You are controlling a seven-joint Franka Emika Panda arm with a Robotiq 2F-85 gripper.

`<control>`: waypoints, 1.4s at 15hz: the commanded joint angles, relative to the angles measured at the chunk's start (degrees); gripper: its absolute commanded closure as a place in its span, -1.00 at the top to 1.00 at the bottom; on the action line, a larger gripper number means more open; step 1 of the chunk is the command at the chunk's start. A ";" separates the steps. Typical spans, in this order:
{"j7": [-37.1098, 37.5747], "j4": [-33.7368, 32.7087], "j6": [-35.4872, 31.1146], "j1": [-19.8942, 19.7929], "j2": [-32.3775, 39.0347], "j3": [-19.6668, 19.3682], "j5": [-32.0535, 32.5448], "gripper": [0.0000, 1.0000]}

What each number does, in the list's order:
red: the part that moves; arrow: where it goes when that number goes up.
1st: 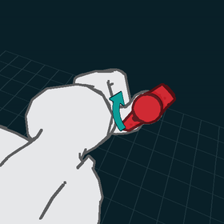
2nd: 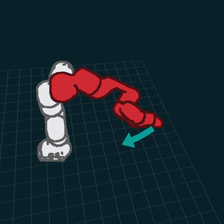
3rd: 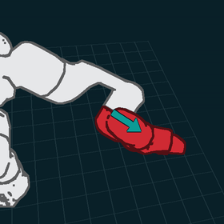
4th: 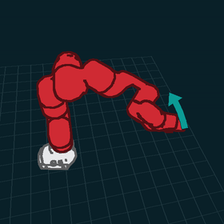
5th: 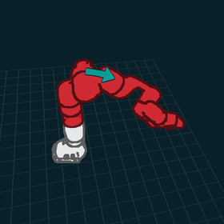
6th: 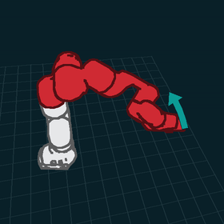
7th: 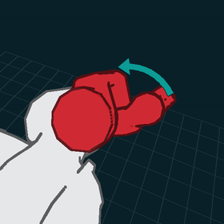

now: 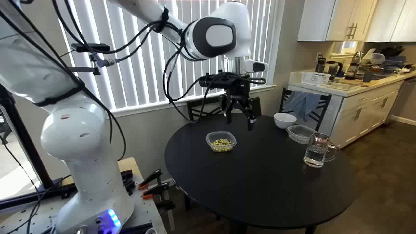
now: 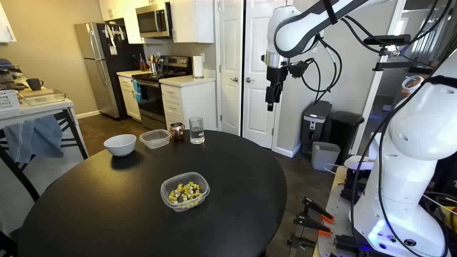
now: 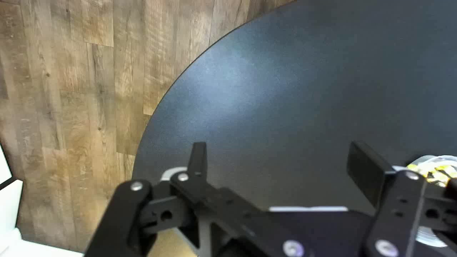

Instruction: Pour out the contents of the bowl onto the table

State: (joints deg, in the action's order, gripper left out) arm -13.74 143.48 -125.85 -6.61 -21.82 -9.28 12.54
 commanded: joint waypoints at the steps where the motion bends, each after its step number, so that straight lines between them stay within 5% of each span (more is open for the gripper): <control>1: -0.08 -0.07 0.10 -0.21 0.01 0.22 -0.12 1.00; 11: 0.78 -0.50 -3.33 0.49 3.65 0.96 0.25 1.00; 16: 16.37 -4.58 -18.64 0.43 16.83 6.26 1.58 1.00; 21: 29.36 -9.34 -20.86 2.85 27.58 7.65 0.40 1.00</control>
State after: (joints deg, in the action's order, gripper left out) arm 8.34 137.68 -146.08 -4.98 -0.32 -1.79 12.58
